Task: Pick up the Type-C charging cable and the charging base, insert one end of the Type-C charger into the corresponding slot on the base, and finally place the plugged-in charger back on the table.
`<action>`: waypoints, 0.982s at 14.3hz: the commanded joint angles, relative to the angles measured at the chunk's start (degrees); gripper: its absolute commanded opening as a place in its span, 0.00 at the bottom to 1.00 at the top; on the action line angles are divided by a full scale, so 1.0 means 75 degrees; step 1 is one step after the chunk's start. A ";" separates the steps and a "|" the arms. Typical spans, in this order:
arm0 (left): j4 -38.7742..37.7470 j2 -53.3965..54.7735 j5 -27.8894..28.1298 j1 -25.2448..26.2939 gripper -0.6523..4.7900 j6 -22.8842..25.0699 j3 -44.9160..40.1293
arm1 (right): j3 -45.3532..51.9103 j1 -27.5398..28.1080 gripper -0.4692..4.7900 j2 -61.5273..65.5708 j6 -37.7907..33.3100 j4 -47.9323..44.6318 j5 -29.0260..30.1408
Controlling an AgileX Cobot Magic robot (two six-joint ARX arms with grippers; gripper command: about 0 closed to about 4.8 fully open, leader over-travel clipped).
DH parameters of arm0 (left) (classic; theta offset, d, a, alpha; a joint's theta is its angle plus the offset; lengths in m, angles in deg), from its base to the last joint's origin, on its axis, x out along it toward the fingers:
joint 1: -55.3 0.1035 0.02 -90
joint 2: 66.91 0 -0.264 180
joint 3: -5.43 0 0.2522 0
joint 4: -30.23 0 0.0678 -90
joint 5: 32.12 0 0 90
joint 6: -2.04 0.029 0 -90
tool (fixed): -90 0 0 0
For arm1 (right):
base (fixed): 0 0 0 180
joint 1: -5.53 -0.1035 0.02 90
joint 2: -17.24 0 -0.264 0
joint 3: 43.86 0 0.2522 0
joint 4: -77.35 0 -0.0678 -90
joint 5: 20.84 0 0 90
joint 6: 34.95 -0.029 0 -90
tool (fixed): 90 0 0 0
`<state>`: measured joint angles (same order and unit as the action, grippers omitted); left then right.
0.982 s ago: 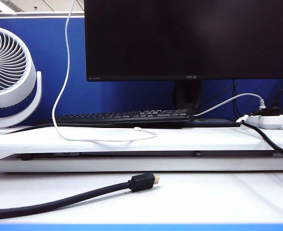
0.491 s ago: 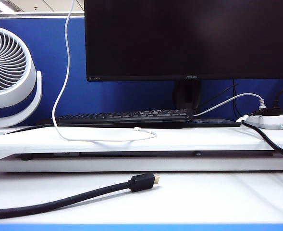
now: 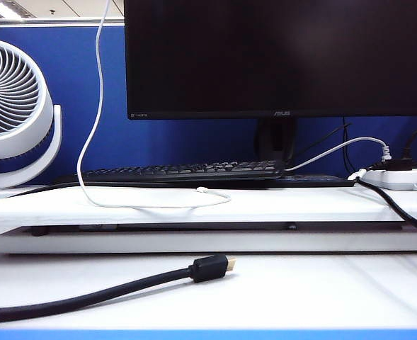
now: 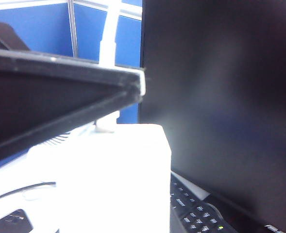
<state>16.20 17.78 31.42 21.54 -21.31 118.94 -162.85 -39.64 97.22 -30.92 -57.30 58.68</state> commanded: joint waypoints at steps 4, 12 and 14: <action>-0.0131 -0.0009 -0.0286 -0.0032 0.11 0.0055 0.0009 | -0.0082 0.0000 0.09 -0.0070 0.0125 -0.0414 -0.0219; 0.0093 -0.0009 -0.0248 -0.0032 0.11 0.0055 0.0012 | -0.0082 -0.0006 0.09 -0.0169 0.1154 -0.0411 0.0117; 0.0166 -0.0009 -0.0245 -0.0032 0.11 0.0009 0.0012 | -0.0082 -0.0009 0.09 -0.0198 0.1154 -0.0411 0.0242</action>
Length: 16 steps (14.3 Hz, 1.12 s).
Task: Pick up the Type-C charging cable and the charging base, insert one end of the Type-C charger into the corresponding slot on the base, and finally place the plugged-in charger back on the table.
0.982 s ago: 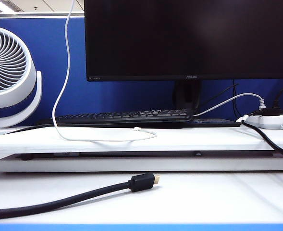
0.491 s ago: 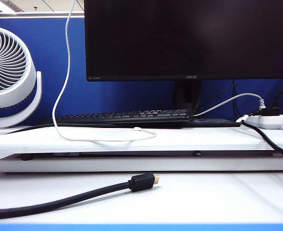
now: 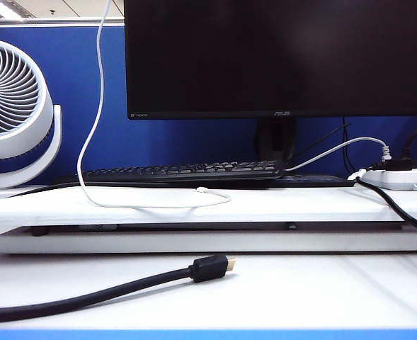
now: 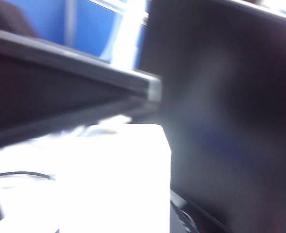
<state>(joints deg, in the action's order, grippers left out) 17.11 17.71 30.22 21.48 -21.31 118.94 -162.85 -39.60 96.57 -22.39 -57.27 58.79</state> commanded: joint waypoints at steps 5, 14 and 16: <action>0.0038 0.0000 -0.0085 -0.0023 0.11 -0.0140 0.0012 | -0.0082 -0.0015 0.09 -0.0195 -0.0256 -0.0437 0.0221; 0.0087 0.0000 -0.0627 -0.0020 0.11 -0.0443 0.0012 | -0.0085 -0.0015 0.09 -0.0256 -0.0889 -0.0458 0.1005; 0.0055 0.0000 -0.0632 -0.0017 0.11 -0.0449 0.0012 | -0.0087 -0.0012 0.09 -0.0294 -0.0866 -0.0423 0.0944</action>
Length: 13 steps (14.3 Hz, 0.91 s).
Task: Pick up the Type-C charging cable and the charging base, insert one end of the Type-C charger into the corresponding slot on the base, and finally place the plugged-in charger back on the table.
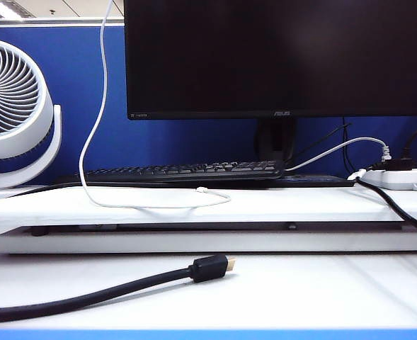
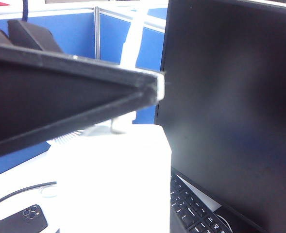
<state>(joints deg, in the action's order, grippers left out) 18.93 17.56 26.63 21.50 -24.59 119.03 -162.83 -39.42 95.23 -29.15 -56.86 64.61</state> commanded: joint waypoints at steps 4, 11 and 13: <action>-0.0259 0.0015 -0.0469 0.0090 0.11 0.0003 0.0000 | -0.0114 -0.0006 0.09 -0.0414 0.0058 -0.0449 -0.1011; -0.1784 0.0090 0.0082 0.0076 0.11 0.1035 -0.0003 | -0.0114 -0.0006 0.09 -0.0609 0.0519 0.0195 -0.1626; -0.2629 0.0329 0.0274 0.0076 0.11 0.1241 -0.0006 | -0.0114 -0.0003 0.09 -0.0641 0.0638 0.0455 -0.1667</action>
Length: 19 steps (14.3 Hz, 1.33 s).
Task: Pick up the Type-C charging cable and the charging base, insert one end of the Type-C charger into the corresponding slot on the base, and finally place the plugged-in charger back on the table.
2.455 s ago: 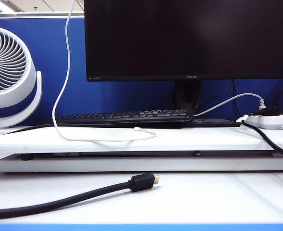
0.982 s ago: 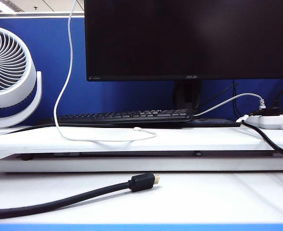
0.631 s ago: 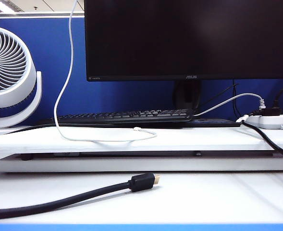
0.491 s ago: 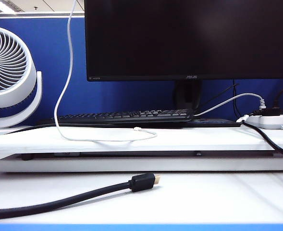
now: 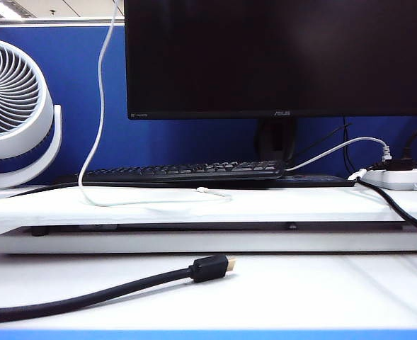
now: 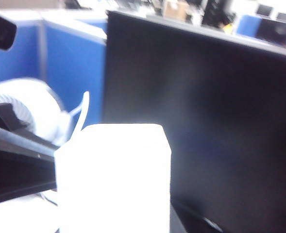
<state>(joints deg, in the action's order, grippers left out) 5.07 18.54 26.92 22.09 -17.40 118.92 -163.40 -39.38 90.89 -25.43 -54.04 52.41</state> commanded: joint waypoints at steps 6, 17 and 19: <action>-0.3255 0.1786 0.1049 -0.0015 0.11 0.0344 0.0006 | -0.0038 -0.0012 0.09 -0.0184 -0.0192 0.0143 -0.0775; -0.3614 0.4188 0.2847 -0.1058 0.11 0.1804 0.0006 | -0.0038 -0.0017 0.09 -0.0204 -0.0274 0.0548 -0.0632; -0.3587 0.4366 0.3063 -0.1107 0.13 0.1792 0.0006 | -0.0035 -0.0017 0.09 -0.0204 -0.0271 0.0586 -0.0629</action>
<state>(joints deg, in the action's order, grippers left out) -22.18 51.07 49.04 13.76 -4.15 118.79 -163.40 -39.40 89.73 -27.18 -48.66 47.60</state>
